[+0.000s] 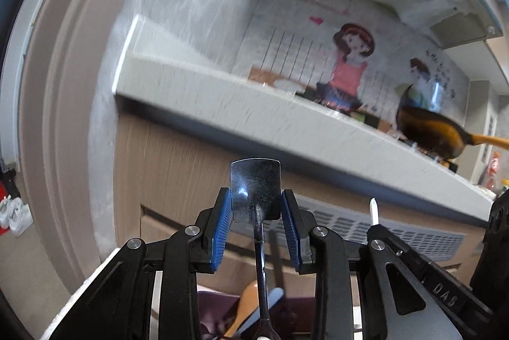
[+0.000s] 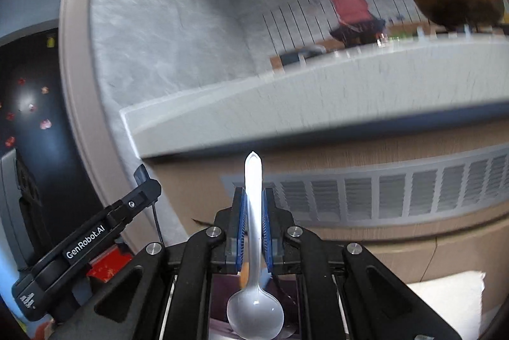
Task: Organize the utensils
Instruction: 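Carry the shovel and white spoon over the caddy and open both tools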
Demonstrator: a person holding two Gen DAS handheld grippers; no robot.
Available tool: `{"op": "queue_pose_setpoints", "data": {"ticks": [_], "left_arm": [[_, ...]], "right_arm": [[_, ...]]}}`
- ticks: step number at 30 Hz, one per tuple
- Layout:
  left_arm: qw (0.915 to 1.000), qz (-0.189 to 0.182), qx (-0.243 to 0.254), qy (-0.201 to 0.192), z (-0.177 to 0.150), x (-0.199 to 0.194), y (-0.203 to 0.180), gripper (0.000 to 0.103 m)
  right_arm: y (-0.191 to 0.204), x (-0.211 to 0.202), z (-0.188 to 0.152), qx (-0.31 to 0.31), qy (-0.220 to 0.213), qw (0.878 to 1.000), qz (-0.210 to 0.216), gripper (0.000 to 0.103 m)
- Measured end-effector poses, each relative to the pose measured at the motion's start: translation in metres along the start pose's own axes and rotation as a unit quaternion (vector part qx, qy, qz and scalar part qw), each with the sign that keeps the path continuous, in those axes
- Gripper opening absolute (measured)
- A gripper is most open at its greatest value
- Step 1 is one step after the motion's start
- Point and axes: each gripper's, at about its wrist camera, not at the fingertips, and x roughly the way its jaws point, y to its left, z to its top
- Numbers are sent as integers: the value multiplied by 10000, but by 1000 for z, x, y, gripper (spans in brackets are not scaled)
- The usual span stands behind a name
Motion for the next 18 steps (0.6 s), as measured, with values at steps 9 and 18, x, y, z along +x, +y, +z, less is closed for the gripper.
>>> {"op": "queue_pose_setpoints", "data": {"ticks": [9, 18], "left_arm": [[9996, 186, 201, 94, -28, 29, 3, 33], [9981, 38, 528, -312, -36, 15, -9, 33]], "right_arm": [[-8, 42, -33, -80, 190, 9991, -367, 10], [-8, 46, -51, -339, 312, 9978, -470, 11]]}}
